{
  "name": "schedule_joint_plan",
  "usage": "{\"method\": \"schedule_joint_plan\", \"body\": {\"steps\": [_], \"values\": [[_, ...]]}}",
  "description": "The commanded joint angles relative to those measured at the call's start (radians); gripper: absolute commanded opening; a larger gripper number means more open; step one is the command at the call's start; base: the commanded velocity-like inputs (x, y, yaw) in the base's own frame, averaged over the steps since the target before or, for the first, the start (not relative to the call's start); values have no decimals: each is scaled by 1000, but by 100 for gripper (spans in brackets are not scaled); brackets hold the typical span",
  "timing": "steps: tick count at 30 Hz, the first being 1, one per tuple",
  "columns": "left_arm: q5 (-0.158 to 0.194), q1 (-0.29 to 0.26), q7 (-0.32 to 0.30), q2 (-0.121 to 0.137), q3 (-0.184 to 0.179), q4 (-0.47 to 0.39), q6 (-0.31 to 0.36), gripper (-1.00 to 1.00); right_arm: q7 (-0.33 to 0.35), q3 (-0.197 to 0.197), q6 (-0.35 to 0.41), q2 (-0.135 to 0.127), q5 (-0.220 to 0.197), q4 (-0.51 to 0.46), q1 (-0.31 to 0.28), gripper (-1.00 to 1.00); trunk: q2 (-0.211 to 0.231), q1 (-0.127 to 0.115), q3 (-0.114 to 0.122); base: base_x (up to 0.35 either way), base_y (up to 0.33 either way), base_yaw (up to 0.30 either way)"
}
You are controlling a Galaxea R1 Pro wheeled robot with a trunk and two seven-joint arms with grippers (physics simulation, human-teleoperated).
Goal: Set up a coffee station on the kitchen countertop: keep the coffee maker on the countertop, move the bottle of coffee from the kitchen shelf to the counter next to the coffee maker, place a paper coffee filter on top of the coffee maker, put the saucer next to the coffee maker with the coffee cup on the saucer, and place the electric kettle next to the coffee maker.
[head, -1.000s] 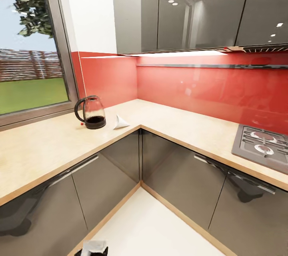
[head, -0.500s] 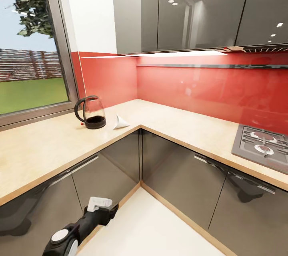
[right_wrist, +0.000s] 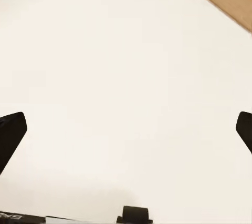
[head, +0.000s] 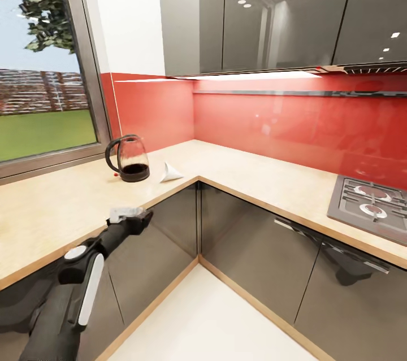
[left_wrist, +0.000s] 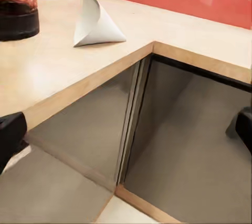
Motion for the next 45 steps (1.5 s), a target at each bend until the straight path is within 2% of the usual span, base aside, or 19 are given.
{"method": "schedule_joint_plan", "body": {"steps": [1, 3, 4, 5, 9, 12, 13, 16, 17, 18, 19, 23, 32, 45], "values": [[1, -3, -6, -1, 11, -1, 6, 100, 15, -1, -13, -1, 2, 1, -1, 100, -1, 0, -1, 0, 0, 0], [0, -8, -5, 0, 30, 1, 5, 100, 37, -1, -43, -3, 3, 1, 2, 100, -1, 0, -1, 0, 0, 0], [0, -11, -7, 1, 60, 4, 4, 100, 52, 1, -160, -4, 8, 0, 15, 100, -1, 0, -1, 0, 0, 0], [0, -11, -7, 2, 65, 4, 4, 100, 55, 2, -189, -3, 9, -2, 17, 100, -1, 0, -1, 0, 0, 0], [0, -12, -9, 3, 70, 4, 5, 100, 57, 15, -203, 26, 24, -44, 18, 100, -1, 0, -1, 0, 0, 0], [0, -12, -10, 3, 70, 4, 5, 100, 58, 26, -149, 34, 45, -105, 18, 100, -1, 0, -1, 0, 0, 0], [0, -12, -11, 3, 71, 4, 6, 100, 59, 31, -61, 37, 57, -156, 17, 100, -1, 0, -1, 0, 0, 0], [0, -12, -12, 3, 71, 4, 5, 100, 61, 35, 121, 38, 67, -248, 17, 100, -1, 0, -1, 0, 0, 0], [0, -12, -12, 7, 72, 4, 5, 100, 62, 35, 224, 40, 70, -317, 18, 100, -1, 0, -1, 0, 0, 0], [0, -12, -13, 10, 72, 5, 4, 100, 63, 36, 284, 41, 73, -362, 19, 100, -1, 0, -1, 0, 0, 0], [0, -12, -13, 13, 72, 5, 4, 100, 63, 36, 314, 41, 74, -389, 19, 100, -1, 0, -1, 0, 0, 0], [0, -12, -14, 18, 74, 6, 3, 100, 66, 36, 314, 40, 76, -403, 20, 100, -1, 0, -1, 1, 0, 0], [1, -12, -14, 31, 73, 5, 3, 100, 116, 36, 287, 38, 78, -346, 20, 100, -1, 0, -1, 140, 0, 0], [1, -12, -19, 34, 73, 3, 3, 100, 120, 36, 286, 37, 79, -329, 20, 100, -1, 0, -1, 147, 0, 0]]}}
